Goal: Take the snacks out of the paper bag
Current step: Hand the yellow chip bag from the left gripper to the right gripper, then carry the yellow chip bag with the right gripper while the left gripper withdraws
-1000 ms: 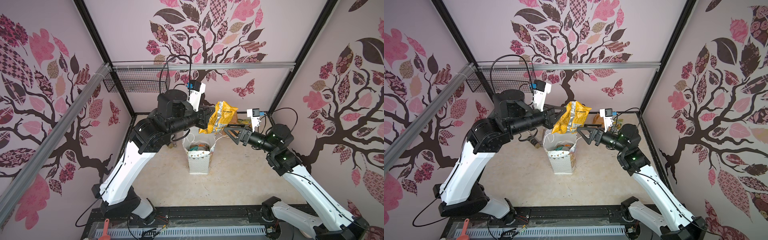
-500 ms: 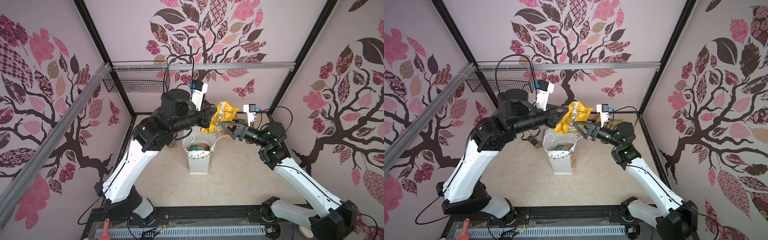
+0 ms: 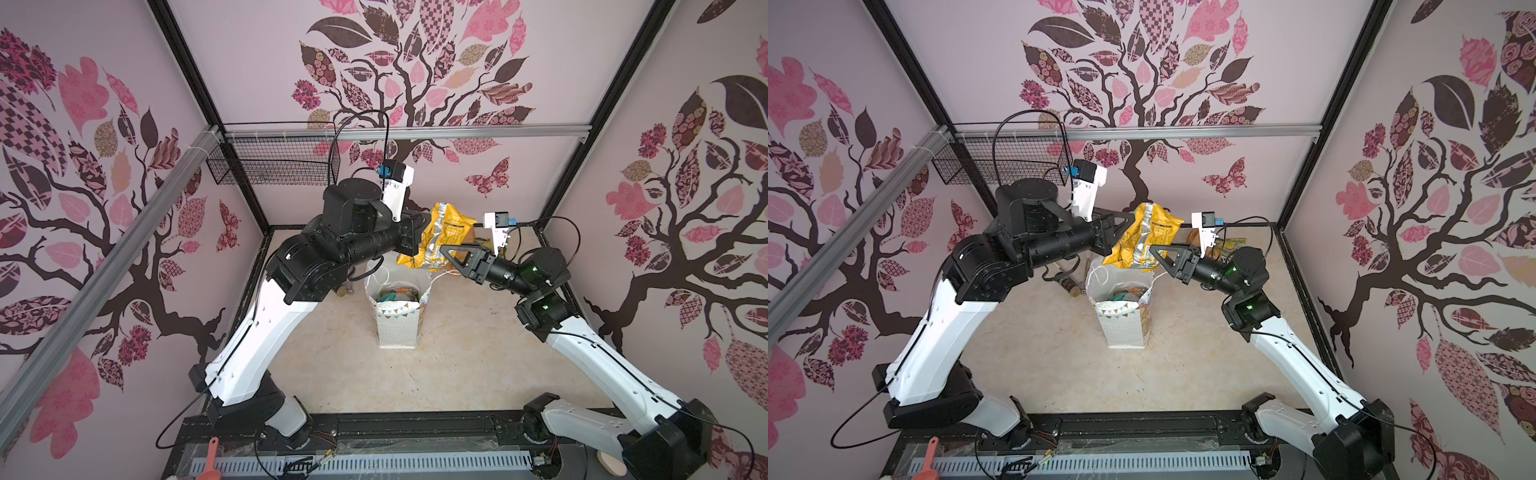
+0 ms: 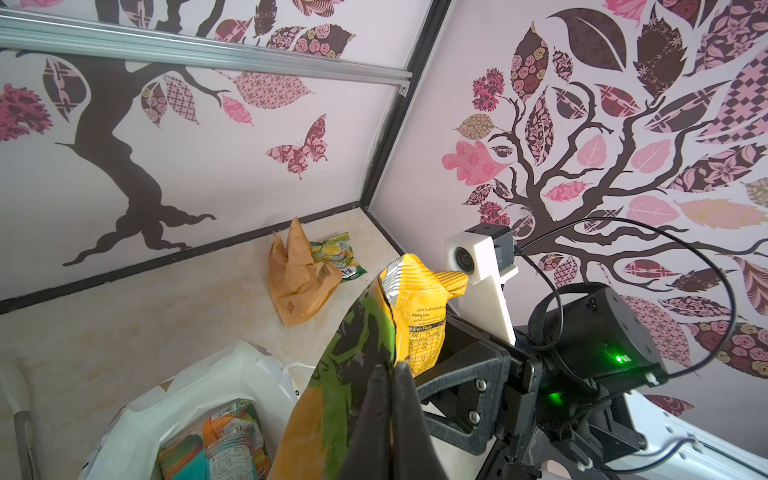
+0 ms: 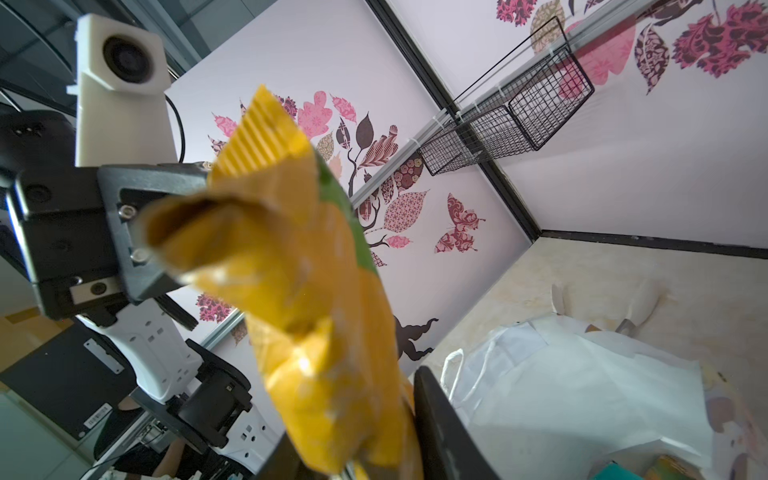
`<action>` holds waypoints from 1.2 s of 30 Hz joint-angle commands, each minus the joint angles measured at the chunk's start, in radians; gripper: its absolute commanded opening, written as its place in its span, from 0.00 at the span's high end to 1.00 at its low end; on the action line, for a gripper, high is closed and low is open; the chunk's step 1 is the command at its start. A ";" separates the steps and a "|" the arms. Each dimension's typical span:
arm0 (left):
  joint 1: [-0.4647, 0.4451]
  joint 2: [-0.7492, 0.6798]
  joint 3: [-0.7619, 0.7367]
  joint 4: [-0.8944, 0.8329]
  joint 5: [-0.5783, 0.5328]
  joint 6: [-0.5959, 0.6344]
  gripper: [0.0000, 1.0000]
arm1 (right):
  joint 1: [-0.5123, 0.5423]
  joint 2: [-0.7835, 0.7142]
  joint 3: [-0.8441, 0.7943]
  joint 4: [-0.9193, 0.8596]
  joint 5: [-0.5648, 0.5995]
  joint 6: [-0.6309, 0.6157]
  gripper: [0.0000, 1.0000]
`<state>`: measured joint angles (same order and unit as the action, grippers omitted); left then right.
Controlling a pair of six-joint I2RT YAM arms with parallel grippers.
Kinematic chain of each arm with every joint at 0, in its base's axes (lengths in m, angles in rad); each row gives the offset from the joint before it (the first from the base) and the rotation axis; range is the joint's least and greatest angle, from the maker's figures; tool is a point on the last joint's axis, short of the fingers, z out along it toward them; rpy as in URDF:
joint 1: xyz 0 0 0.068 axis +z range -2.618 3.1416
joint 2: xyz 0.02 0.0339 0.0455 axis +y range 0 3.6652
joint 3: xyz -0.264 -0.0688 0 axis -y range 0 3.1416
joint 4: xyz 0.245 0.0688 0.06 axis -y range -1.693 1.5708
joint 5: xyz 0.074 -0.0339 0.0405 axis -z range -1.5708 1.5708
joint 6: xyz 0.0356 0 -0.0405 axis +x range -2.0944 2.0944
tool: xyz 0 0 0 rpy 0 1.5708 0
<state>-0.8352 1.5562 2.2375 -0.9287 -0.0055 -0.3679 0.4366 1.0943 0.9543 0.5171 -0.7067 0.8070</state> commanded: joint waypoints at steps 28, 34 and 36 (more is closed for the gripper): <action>-0.003 -0.433 -0.465 0.144 0.072 0.415 0.10 | 0.000 0.099 0.501 -0.593 0.117 -0.221 1.00; -0.002 -0.538 -0.543 0.078 0.226 0.538 0.02 | -0.100 0.266 0.757 -0.792 0.036 -0.257 1.00; -0.002 -0.565 -0.566 0.059 0.252 0.572 0.02 | -0.152 0.309 0.807 -0.806 -0.001 -0.229 1.00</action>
<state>-0.8360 1.0168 1.7107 -0.8371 0.1581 0.1108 0.3424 1.3476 1.6871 -0.1902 -0.6525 0.5827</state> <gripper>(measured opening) 0.981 0.113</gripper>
